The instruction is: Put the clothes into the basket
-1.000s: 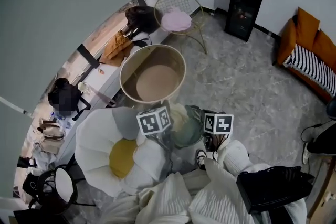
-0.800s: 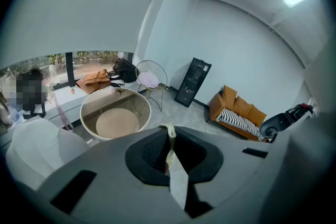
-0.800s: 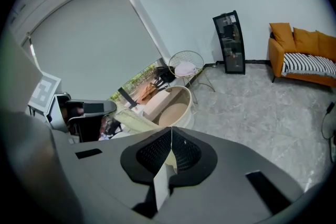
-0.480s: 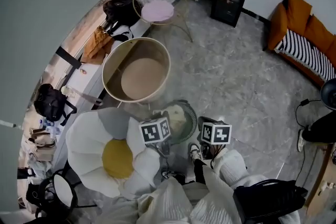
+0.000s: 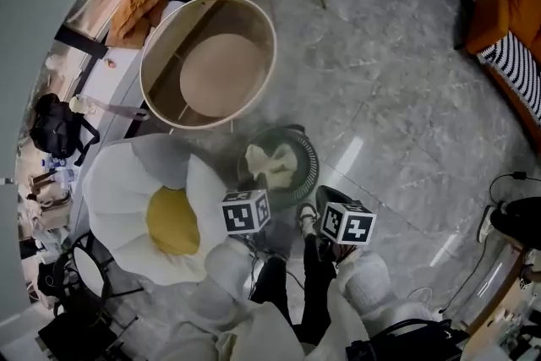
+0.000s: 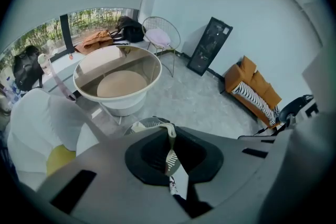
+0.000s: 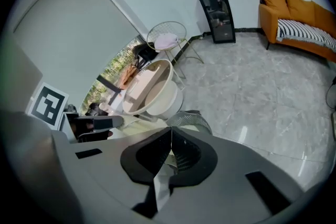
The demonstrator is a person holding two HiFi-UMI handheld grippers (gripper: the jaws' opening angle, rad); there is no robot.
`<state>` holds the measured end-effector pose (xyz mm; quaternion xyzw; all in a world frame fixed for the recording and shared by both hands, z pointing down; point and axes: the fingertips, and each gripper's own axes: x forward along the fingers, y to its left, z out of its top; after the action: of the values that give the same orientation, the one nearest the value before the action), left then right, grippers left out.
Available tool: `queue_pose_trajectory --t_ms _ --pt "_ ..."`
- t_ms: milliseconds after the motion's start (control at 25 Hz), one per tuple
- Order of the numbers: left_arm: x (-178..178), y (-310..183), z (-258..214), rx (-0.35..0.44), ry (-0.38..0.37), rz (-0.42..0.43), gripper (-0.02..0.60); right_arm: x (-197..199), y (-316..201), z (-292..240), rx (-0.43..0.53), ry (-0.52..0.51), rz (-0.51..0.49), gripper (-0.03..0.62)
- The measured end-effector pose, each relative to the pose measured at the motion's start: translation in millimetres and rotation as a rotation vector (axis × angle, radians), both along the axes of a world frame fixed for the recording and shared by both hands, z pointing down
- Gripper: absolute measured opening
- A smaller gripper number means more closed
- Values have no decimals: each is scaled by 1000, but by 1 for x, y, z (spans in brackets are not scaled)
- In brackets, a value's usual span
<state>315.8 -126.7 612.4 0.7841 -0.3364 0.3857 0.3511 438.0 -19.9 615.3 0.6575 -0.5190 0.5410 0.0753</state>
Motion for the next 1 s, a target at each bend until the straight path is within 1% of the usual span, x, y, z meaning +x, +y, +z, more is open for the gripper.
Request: queue_pose_trajectory --t_ms 120,200,320,400,480,560,720,1000 --pt "1 -1 35 -31 -23 -25 15 -4 -3 30 -44 -17 -21 25" --pt "2 -2 51 -38 -26 -35 15 -4 -7 42 -58 -19 -39 25" --pt "3 -4 61 -28 -29 -33 17 -5 -12 53 -73 -19 -59 25" --pt "0 -2 66 -48 -33 -42 25 -5 -14 57 -87 -18 -72 25" --pt "-3 2 68 -83 -25 -54 63 -4 -15 57 -95 -18 -75 25" --pt "-6 3 68 -92 -16 -55 92 -4 -20 54 -89 -14 -72 25" --pt "-12 -3 58 -56 -8 -47 104 -7 -27 49 -75 -7 -67 25" --pt "-19 -11 46 -48 9 -73 104 -19 -31 42 -65 -16 -70 25"
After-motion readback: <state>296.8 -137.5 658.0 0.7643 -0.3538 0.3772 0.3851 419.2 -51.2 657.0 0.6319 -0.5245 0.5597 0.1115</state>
